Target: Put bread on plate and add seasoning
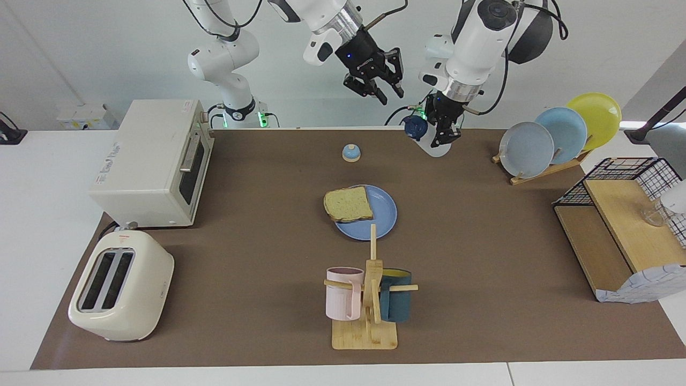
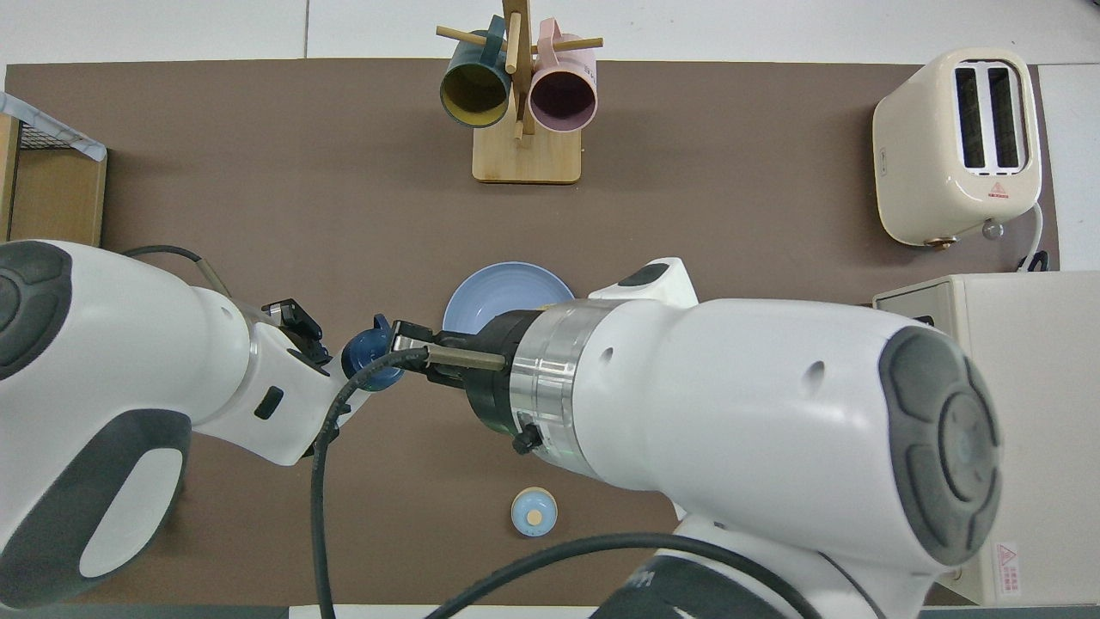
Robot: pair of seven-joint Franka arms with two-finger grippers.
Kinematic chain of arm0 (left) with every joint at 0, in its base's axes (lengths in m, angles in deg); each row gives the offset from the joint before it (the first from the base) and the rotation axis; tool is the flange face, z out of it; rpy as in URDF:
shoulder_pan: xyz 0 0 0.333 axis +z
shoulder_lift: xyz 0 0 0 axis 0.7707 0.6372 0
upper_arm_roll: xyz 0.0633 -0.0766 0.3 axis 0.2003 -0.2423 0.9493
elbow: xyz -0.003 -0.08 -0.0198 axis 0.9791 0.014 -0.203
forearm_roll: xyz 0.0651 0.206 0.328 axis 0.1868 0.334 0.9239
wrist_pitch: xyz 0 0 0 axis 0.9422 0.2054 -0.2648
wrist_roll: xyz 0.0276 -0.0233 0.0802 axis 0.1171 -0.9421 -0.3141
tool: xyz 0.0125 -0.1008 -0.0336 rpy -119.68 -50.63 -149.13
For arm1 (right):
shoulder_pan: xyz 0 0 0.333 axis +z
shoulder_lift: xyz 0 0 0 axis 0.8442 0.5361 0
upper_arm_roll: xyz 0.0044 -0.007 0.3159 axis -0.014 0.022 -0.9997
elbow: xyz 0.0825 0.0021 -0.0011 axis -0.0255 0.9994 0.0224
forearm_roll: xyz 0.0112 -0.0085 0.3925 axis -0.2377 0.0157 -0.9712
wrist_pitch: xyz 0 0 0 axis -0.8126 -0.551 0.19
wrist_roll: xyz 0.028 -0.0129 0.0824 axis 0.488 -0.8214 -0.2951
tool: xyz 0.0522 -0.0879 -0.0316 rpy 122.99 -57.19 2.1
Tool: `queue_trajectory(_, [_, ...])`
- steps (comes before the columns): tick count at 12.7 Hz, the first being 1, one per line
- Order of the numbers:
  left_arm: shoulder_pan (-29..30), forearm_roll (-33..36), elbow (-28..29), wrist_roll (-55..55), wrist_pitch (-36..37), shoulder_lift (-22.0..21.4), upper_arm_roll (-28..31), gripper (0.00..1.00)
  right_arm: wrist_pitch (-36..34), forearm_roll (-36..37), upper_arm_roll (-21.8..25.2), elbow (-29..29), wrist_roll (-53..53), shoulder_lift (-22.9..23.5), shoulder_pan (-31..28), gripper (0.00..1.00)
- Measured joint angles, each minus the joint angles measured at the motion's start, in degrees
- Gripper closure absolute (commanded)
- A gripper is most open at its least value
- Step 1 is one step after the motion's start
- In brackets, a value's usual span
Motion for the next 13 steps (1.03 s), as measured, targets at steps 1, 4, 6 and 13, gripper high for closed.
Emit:
queue_trajectory(1, [-0.3, 0.0, 0.6, 0.0, -0.1, -0.4, -0.1, 1.0, 1.8, 0.0, 0.0, 0.2, 0.0, 0.4, 0.0, 0.67])
queue_trajectory(4, [-0.6, 0.0, 2.0, 0.0, -0.4, -1.6, -0.2, 1.0, 3.3, 0.0, 0.1, 0.6, -0.6, 1.6, -0.1, 0.67])
queue_trajectory(6, [-0.7, 0.0, 2.3, 0.3, -0.4, -2.0, -0.2, 1.0, 3.1, 0.4, 0.1, 1.8, -2.8, 1.6, 0.0, 0.67])
queue_trajectory(13, [-0.8, -0.1, 2.4, 2.0, -0.4, -2.1, -0.2, 1.0, 3.0, 0.7, -0.1, 3.1, -3.4, 0.9, 2.1, 0.67])
